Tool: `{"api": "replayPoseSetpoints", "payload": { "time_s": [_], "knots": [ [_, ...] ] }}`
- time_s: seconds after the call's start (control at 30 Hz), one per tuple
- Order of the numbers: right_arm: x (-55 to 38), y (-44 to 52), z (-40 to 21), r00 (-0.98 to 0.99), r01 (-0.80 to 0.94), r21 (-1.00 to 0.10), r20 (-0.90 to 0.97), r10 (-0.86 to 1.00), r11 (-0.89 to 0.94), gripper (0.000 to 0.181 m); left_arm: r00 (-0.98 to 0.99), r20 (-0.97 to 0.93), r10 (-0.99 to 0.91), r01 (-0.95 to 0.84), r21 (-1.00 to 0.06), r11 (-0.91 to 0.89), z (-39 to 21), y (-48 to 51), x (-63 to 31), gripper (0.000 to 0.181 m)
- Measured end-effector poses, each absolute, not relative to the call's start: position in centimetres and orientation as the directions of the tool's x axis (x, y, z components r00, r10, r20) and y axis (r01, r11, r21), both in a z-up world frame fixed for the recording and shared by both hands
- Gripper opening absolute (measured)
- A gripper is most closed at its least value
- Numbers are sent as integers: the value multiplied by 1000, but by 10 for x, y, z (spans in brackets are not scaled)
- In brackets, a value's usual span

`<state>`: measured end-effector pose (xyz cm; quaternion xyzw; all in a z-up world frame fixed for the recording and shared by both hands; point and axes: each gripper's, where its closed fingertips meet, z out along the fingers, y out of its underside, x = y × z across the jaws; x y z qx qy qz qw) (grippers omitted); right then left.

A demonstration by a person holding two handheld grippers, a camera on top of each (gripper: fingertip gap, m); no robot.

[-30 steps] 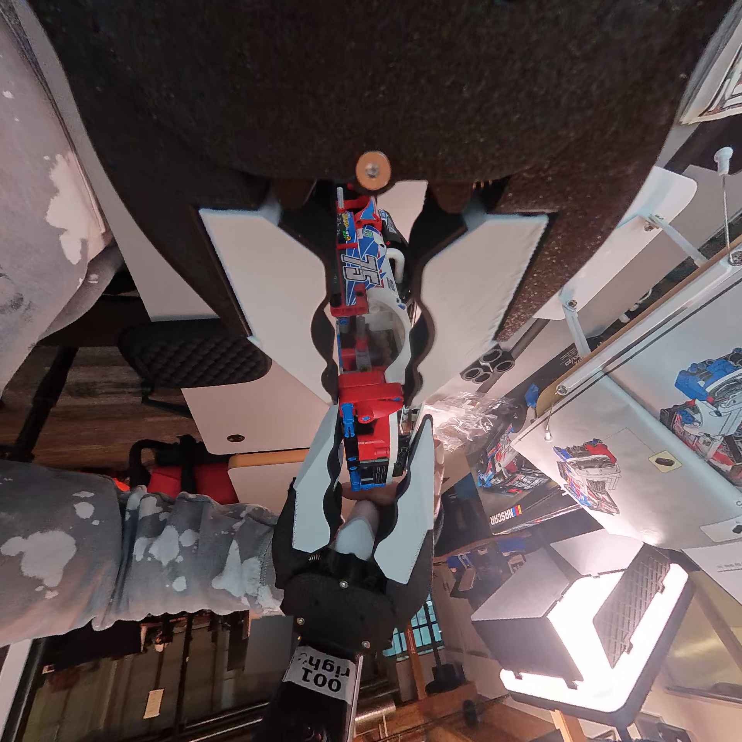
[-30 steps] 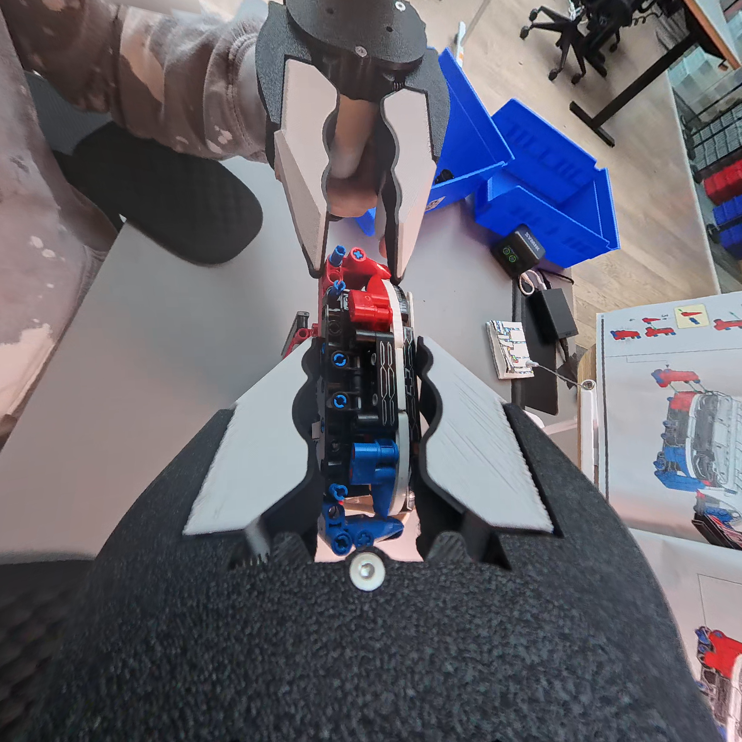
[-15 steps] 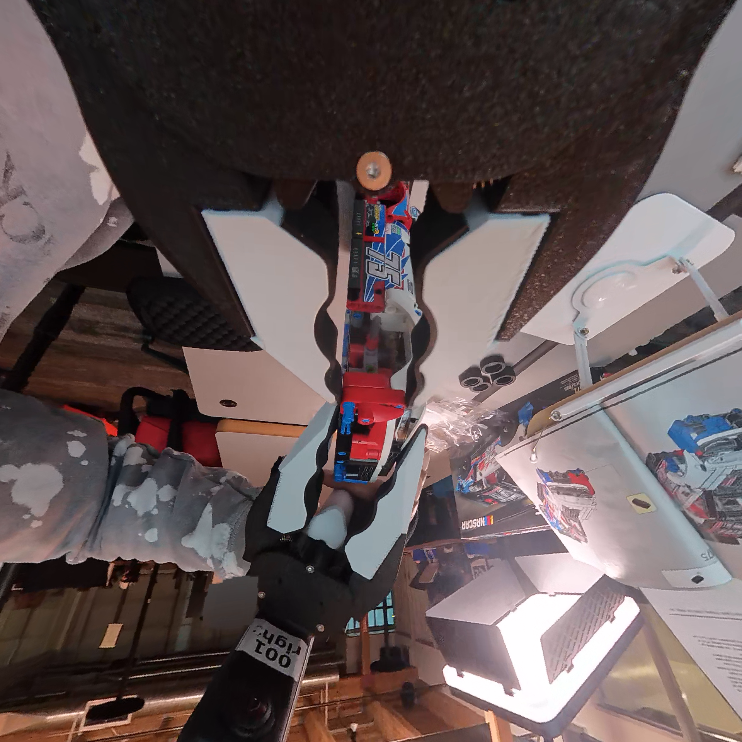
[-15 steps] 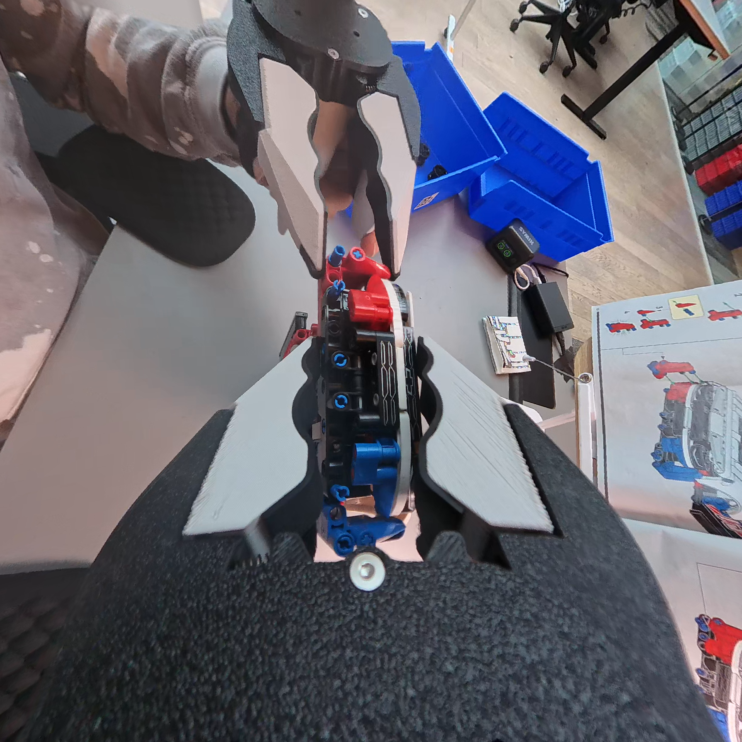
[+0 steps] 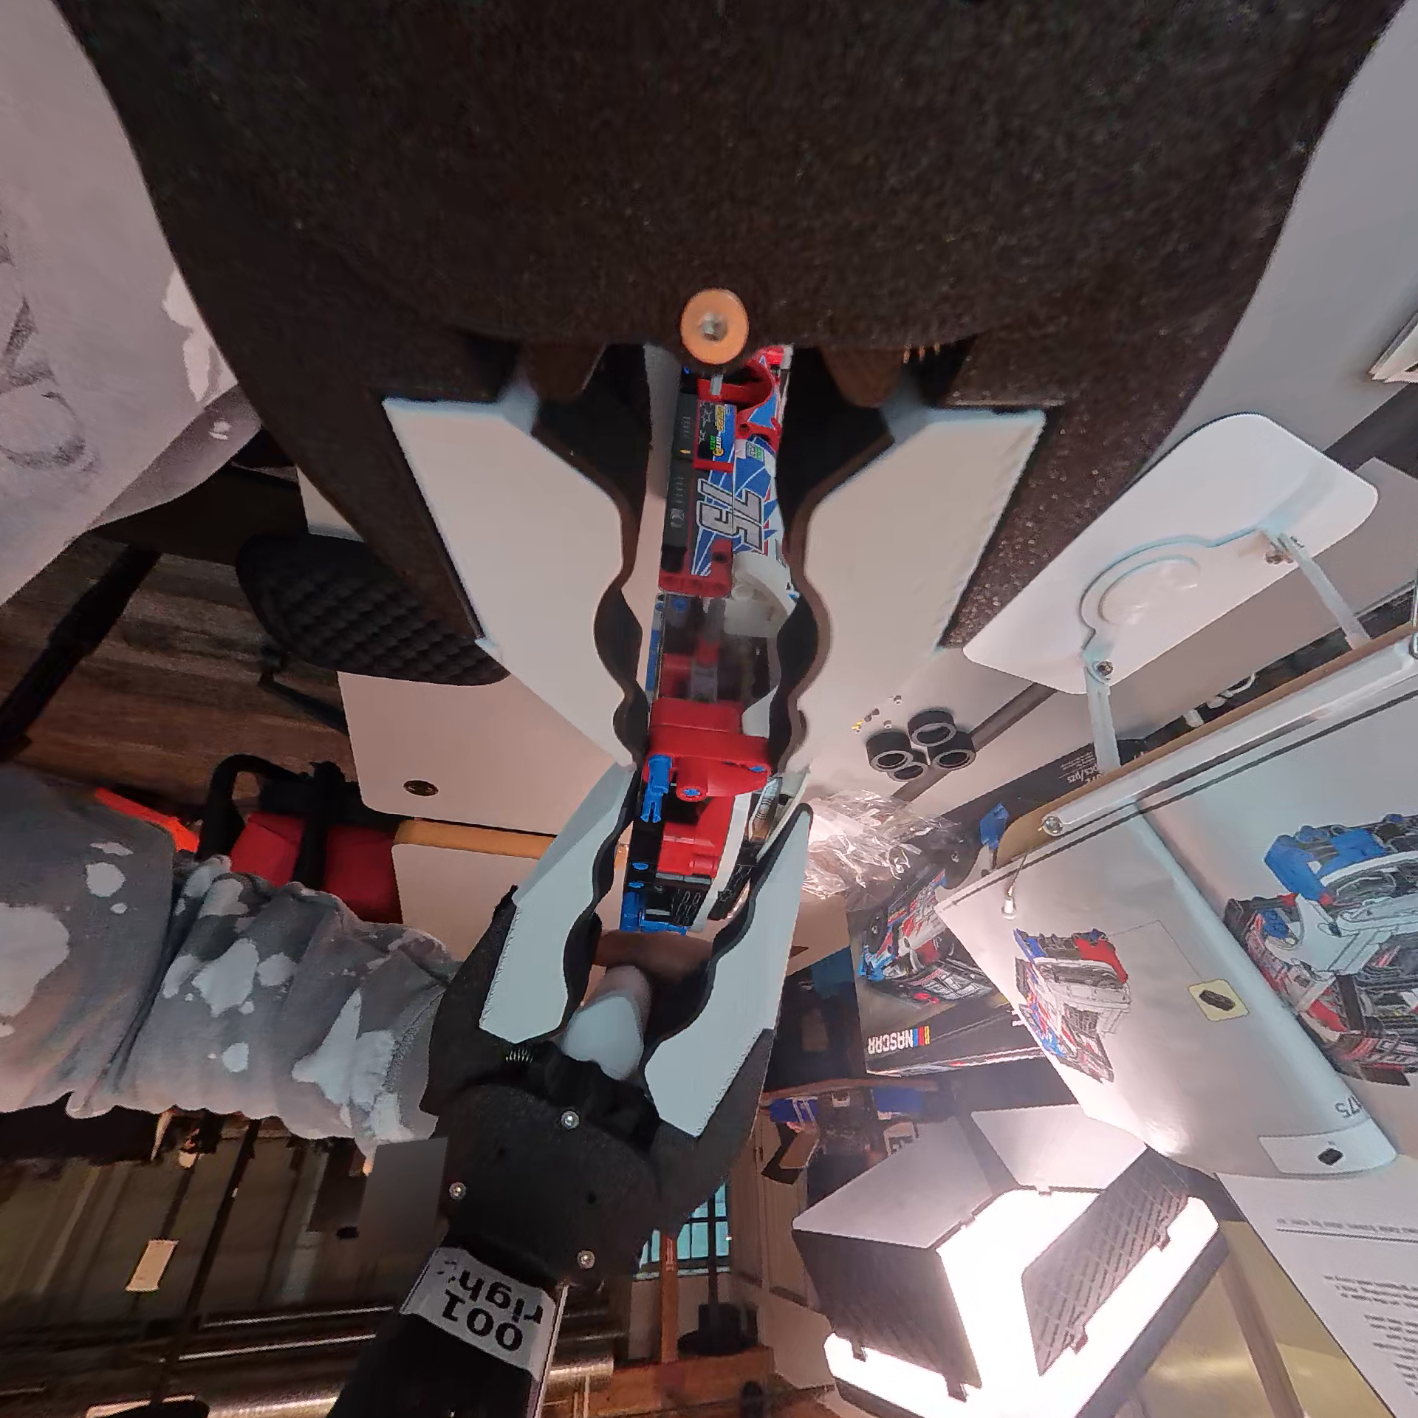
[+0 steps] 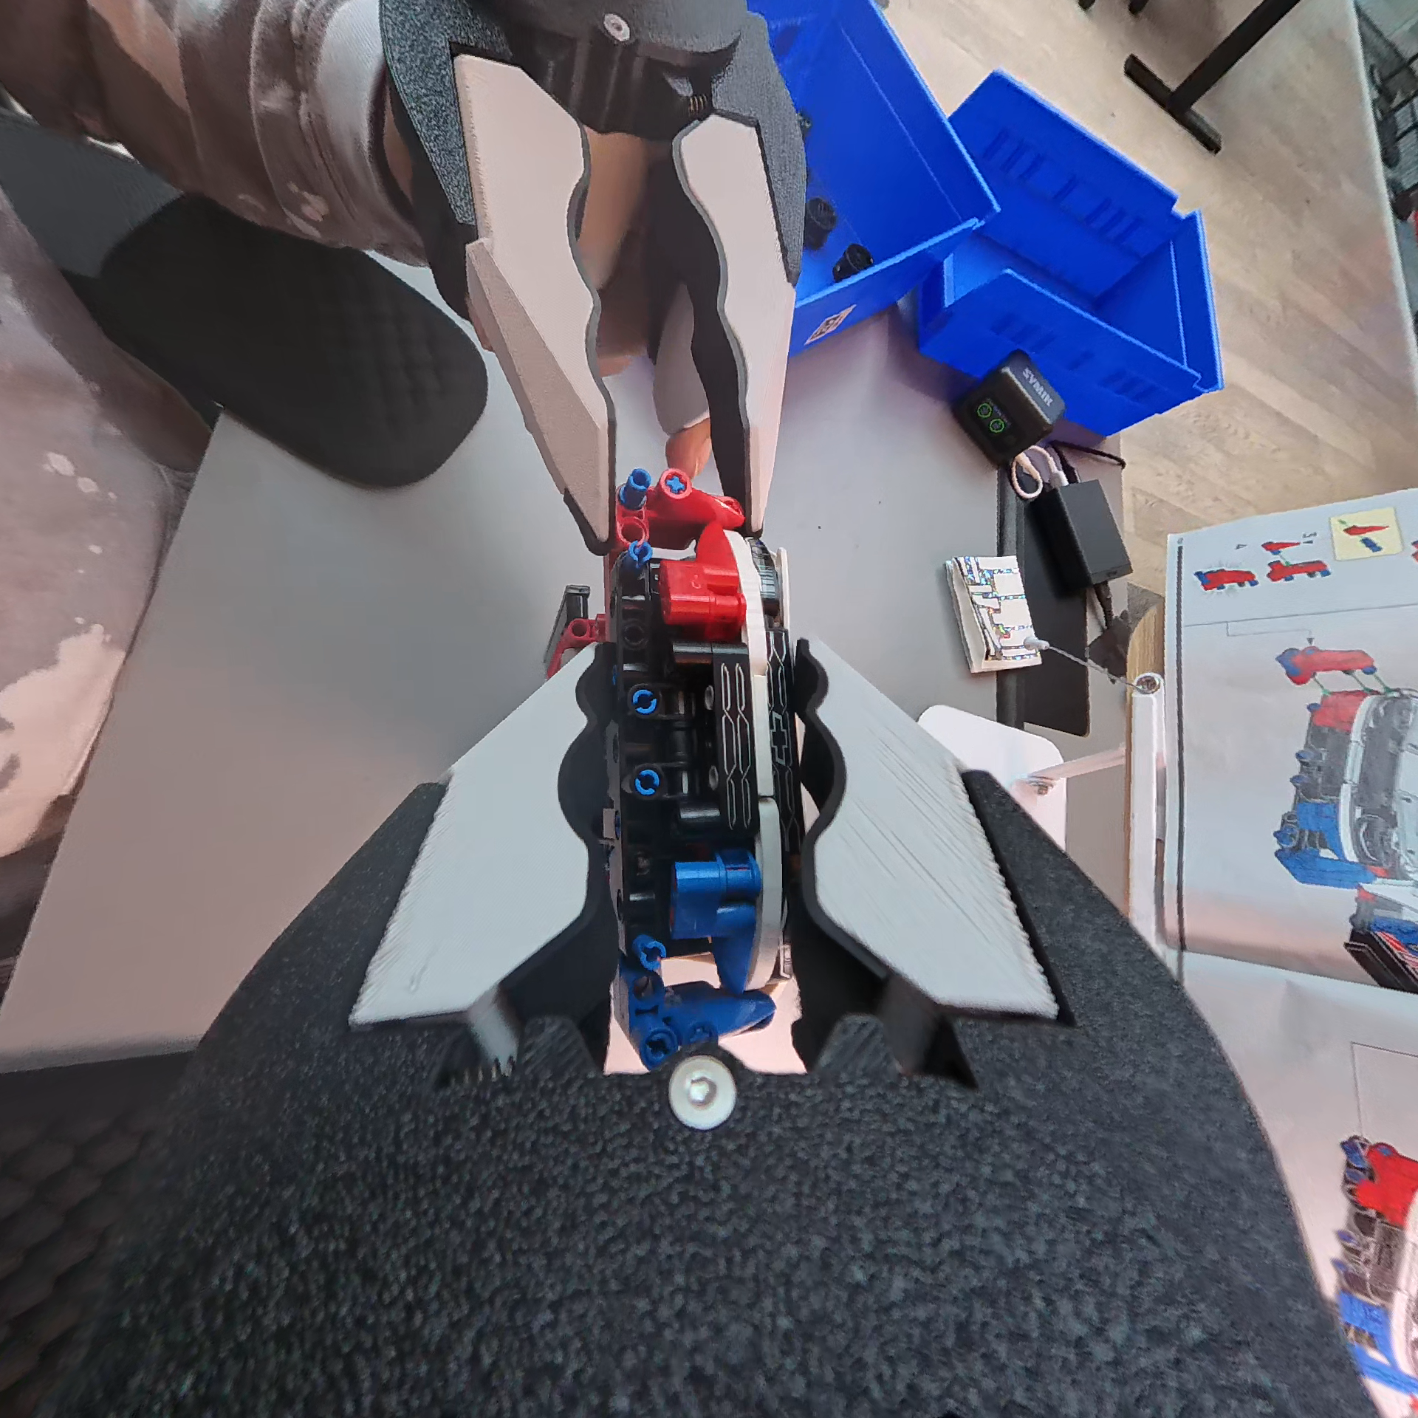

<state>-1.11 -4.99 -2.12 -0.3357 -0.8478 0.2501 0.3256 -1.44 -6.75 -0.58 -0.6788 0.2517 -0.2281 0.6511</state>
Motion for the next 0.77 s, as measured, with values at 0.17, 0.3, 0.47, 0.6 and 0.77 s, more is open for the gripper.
{"api": "replayPoseSetpoints", "payload": {
  "time_s": [0.17,0.3,0.47,0.6,0.77],
  "knots": [
    [-13,-49,-22,-548,434,-637,374,748,637,47,766,10,-643,7,-1000,-8,-2,-67,-17,28],
    [-16,-50,-21,-544,429,-647,373,752,631,47,771,0,-637,11,-1000,13,1,-69,-20,27],
    [-21,-50,-20,-536,443,-632,382,753,636,47,776,-8,-630,11,-1000,26,1,-68,-25,28],
    [-27,-50,-22,-533,470,-625,361,765,623,47,788,-2,-616,21,-999,31,2,-69,-31,28],
    [-34,-52,-23,-542,487,-618,340,768,617,48,807,-4,-591,22,-999,36,3,-70,-38,27]
  ]
}}
